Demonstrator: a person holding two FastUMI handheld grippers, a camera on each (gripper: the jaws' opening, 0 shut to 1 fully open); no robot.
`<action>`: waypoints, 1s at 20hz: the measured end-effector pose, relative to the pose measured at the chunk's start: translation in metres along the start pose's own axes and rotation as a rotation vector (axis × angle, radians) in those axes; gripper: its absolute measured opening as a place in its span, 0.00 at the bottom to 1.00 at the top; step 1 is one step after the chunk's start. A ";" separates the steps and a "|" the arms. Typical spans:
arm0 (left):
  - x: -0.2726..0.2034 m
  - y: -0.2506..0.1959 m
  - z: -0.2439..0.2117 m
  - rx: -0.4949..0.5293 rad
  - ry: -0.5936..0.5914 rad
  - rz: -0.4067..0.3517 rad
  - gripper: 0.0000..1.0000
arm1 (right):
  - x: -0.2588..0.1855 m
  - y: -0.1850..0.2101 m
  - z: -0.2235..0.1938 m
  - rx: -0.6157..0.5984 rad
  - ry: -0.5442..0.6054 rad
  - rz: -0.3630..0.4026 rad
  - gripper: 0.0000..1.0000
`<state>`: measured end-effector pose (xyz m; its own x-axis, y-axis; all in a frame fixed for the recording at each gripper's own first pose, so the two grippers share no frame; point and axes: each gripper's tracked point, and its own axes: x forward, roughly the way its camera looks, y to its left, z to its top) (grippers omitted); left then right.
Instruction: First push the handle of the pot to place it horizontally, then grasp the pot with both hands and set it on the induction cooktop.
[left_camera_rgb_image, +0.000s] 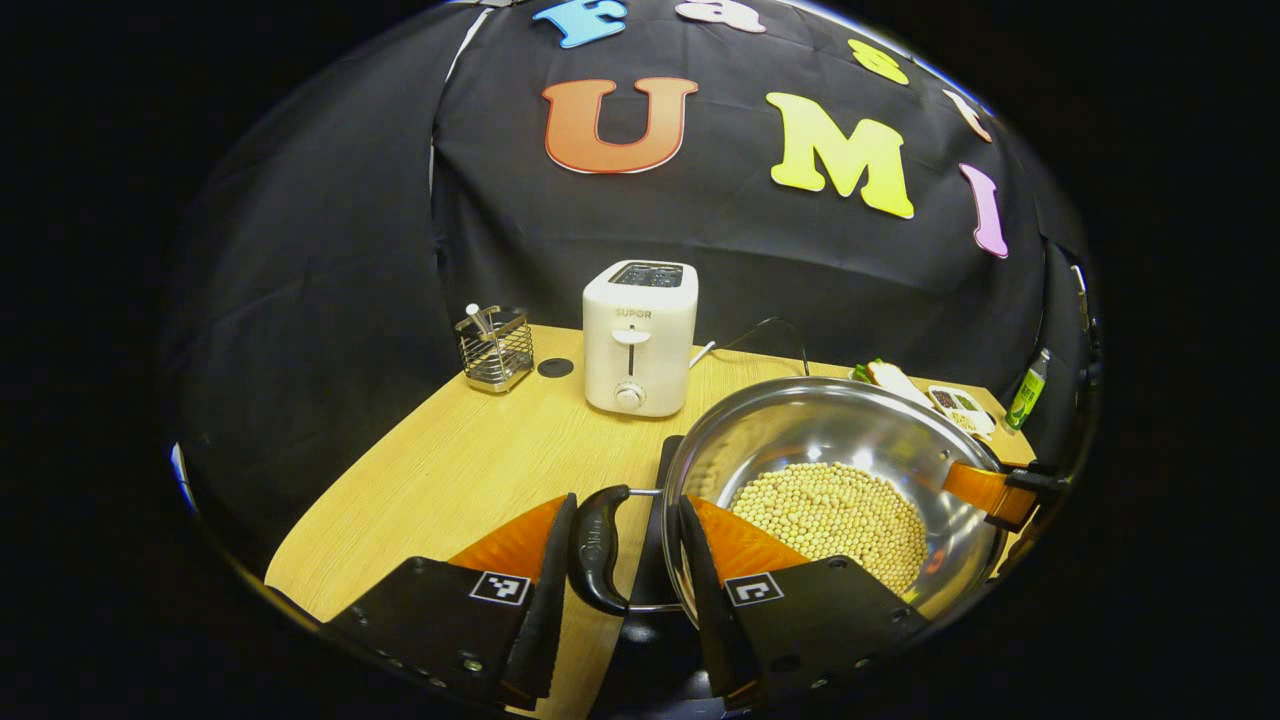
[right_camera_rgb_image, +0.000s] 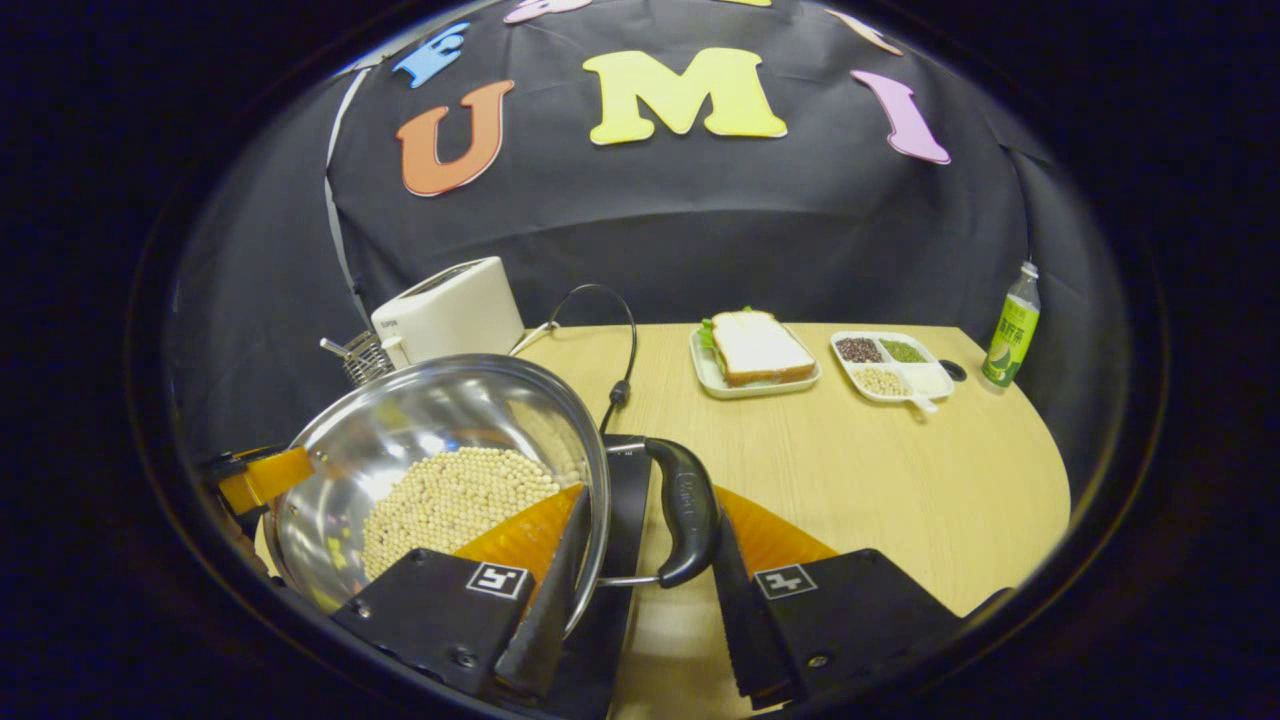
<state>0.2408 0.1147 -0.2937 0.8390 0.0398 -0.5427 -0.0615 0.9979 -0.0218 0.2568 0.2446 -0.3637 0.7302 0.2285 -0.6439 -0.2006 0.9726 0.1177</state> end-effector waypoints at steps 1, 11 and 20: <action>0.000 0.000 0.000 0.010 -0.004 0.004 0.67 | 0.000 0.000 0.001 -0.005 -0.001 0.000 0.69; -0.028 -0.011 0.022 0.038 -0.147 -0.033 0.94 | -0.036 -0.009 0.009 -0.044 -0.099 0.005 0.89; -0.131 -0.032 0.038 0.039 -0.321 -0.008 0.96 | -0.160 -0.036 0.022 -0.047 -0.326 -0.042 0.88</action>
<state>0.1534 0.0794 -0.1895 0.9675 0.0403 -0.2497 -0.0388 0.9992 0.0111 0.1617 0.1735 -0.2483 0.9075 0.1971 -0.3708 -0.1899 0.9802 0.0564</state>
